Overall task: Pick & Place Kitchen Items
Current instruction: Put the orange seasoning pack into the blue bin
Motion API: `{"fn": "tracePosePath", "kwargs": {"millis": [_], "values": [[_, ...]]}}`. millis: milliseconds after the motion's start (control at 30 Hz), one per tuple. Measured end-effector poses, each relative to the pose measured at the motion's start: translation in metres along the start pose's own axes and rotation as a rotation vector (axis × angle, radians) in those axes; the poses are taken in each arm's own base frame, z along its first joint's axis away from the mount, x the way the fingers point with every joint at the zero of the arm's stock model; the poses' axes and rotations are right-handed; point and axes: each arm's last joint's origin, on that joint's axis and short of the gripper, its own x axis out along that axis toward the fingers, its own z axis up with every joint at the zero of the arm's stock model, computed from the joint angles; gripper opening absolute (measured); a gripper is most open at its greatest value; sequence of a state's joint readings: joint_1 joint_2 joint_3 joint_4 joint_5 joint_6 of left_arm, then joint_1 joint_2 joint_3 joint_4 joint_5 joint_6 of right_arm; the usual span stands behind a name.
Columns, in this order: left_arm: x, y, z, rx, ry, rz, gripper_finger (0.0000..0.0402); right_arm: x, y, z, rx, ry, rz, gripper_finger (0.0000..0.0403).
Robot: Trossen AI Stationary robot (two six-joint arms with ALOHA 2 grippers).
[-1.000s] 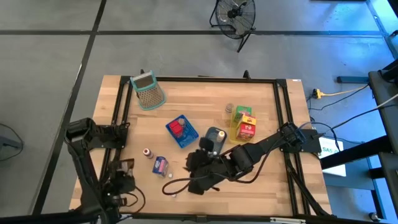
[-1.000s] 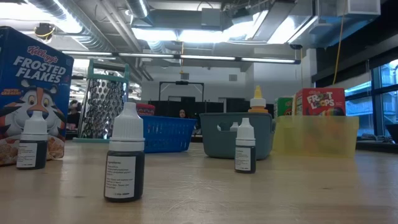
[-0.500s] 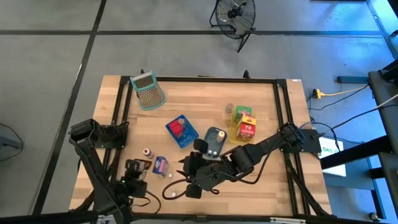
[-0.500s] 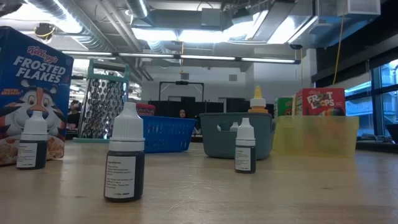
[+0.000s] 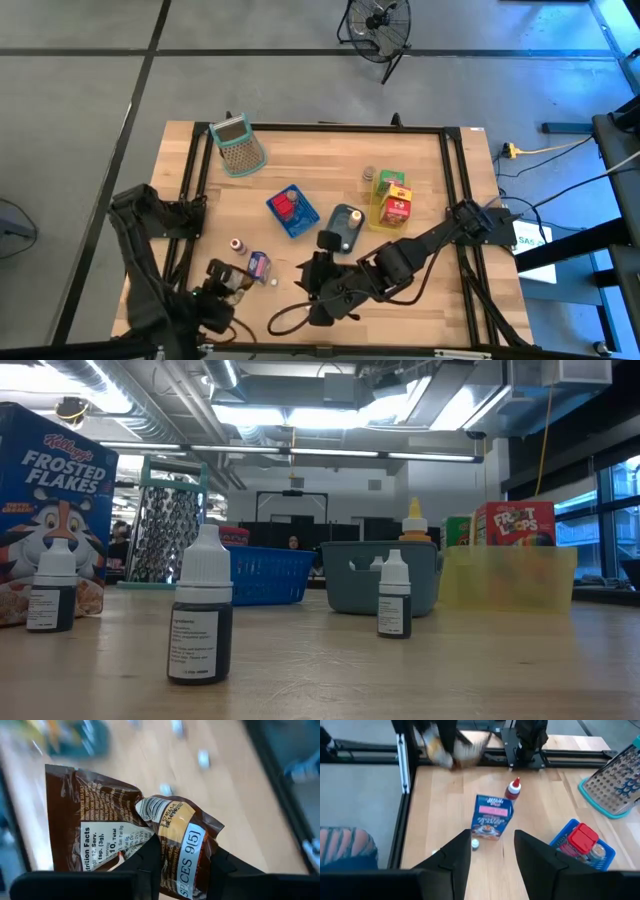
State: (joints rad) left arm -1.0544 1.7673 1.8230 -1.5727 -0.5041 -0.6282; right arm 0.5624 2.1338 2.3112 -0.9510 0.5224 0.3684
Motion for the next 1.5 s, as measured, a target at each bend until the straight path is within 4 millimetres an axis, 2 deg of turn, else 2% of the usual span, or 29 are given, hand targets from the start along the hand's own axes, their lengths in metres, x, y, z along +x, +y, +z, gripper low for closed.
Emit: {"fn": "tracePosePath", "kwargs": {"millis": [100,200,267,367,500,700,833,1100,1500], "values": [[-0.032,0.010,0.007,0.079,-0.183,0.061,0.0080,-0.003,0.005,-0.004,-0.024,0.018,0.004,0.0153],[-0.061,0.017,0.010,0.181,-0.381,0.260,0.0080,-0.006,0.010,-0.007,-0.035,0.021,0.014,0.0153],[-0.072,0.023,0.012,0.225,-0.466,0.427,0.0080,-0.008,0.013,-0.006,-0.028,-0.003,0.016,0.0153],[-0.073,0.028,0.014,0.306,-0.495,0.656,0.0080,-0.011,0.018,-0.002,-0.020,-0.069,-0.012,0.0153],[-0.053,0.035,0.021,0.375,-0.420,0.796,0.0080,-0.018,0.026,0.004,-0.067,-0.180,-0.093,0.0148],[0.008,0.041,0.024,0.480,-0.227,0.912,0.0080,-0.034,0.040,0.009,-0.163,-0.322,-0.285,0.0126],[0.034,0.041,0.021,0.500,-0.214,1.055,0.0079,-0.040,0.043,0.008,-0.184,-0.342,-0.364,0.0120],[0.048,0.040,0.027,0.444,-0.222,1.071,0.0079,-0.036,0.038,0.009,-0.146,-0.338,-0.384,0.0136],[0.049,0.039,0.031,0.452,-0.213,1.073,0.0079,-0.026,0.021,0.017,-0.114,-0.336,-0.412,0.0242]]}}
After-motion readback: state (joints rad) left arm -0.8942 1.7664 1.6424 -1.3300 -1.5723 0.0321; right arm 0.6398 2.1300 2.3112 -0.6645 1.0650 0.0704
